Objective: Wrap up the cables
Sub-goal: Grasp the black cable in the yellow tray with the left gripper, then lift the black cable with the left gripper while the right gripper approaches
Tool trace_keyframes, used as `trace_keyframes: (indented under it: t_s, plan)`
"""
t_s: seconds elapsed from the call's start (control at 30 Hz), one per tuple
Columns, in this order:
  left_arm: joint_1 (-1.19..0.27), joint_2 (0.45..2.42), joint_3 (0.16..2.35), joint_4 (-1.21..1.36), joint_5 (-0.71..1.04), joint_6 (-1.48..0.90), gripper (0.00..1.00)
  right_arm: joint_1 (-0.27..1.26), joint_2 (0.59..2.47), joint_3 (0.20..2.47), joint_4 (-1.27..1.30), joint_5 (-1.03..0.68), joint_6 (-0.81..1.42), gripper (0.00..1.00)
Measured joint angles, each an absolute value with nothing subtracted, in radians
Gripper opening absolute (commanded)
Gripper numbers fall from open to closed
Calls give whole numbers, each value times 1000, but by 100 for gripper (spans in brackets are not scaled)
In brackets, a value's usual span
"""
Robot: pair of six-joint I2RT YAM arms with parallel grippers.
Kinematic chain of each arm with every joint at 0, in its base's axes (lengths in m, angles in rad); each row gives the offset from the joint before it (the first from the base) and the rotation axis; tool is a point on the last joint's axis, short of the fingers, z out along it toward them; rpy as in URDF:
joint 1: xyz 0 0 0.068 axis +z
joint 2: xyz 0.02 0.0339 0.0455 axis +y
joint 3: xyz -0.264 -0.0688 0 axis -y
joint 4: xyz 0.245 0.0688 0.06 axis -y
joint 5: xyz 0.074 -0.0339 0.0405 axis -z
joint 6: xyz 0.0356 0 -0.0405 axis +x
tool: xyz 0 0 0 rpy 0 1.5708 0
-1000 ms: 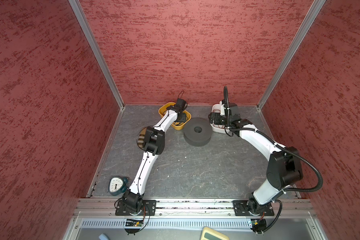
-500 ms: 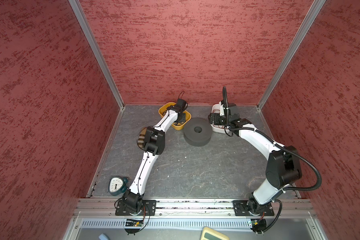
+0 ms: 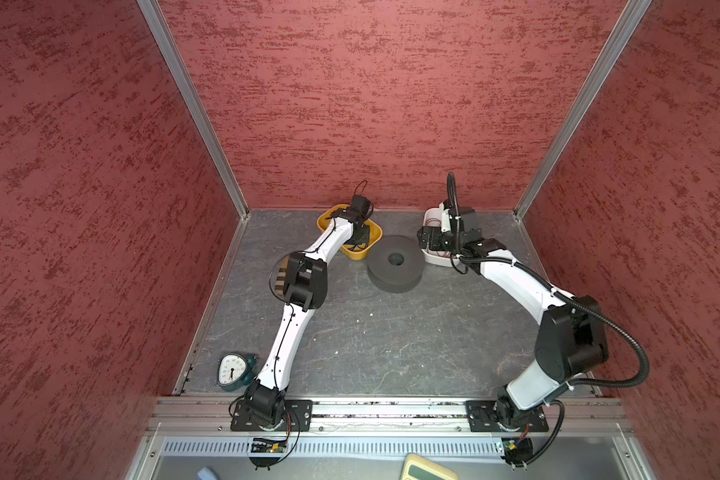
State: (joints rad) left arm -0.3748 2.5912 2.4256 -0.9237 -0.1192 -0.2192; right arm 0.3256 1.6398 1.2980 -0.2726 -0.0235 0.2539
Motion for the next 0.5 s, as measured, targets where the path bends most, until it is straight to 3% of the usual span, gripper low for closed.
trace_keyframes:
  t_s: [0.5]
  plan:
    - [-373,2380,2410,-935,-91,-212,0,326,1582,1236,-243,-73,255,92]
